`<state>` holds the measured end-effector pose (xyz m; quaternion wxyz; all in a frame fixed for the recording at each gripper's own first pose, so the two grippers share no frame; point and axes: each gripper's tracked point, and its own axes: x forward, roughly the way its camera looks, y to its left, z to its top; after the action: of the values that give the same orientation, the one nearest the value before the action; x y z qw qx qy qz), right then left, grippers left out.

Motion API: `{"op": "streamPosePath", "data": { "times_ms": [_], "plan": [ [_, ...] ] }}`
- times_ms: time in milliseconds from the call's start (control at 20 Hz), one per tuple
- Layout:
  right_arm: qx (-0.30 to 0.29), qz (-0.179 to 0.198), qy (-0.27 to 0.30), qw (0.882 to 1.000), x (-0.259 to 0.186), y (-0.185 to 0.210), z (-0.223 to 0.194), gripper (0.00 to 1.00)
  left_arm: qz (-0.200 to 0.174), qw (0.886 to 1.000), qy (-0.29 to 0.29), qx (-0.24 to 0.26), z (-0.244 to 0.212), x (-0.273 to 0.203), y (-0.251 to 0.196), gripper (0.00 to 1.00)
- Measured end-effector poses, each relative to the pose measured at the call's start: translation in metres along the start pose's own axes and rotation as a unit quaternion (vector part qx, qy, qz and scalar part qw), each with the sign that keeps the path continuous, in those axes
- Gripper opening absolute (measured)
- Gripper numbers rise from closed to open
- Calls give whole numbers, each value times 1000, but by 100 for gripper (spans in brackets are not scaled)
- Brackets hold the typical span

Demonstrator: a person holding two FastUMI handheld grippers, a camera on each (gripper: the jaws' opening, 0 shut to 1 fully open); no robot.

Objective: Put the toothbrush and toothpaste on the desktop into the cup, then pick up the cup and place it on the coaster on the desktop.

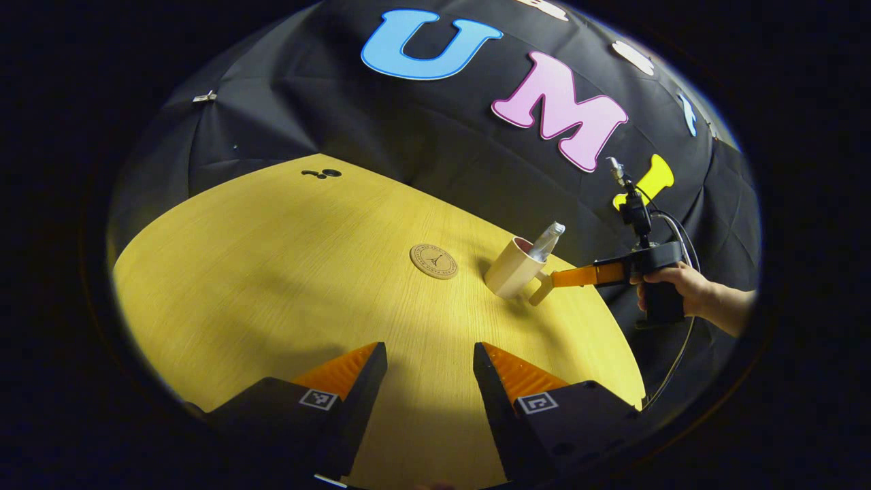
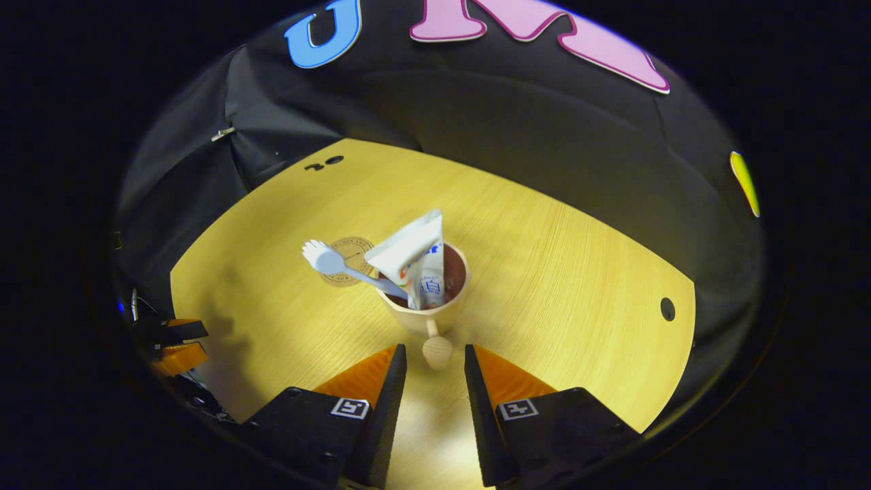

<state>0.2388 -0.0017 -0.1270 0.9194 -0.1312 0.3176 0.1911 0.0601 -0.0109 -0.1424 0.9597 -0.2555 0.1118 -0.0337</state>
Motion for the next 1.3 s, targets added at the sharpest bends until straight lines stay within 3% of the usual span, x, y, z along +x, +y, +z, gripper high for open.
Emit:
{"op": "streamPosePath", "data": {
  "times_ms": [950,1050,1200,1300],
  "plan": [
    [-28,4,121,992,74,8,-14,53,16,1000,20,-3,-7,-5,10,81],
    [-21,5,124,992,72,8,-16,48,17,1000,21,-3,-8,-5,9,80],
    [-15,-3,127,992,73,6,-17,33,17,1000,23,-5,-8,-7,10,81],
    [-12,0,129,992,73,7,-18,31,19,1000,24,-6,-11,-7,11,81]
  ]
}}
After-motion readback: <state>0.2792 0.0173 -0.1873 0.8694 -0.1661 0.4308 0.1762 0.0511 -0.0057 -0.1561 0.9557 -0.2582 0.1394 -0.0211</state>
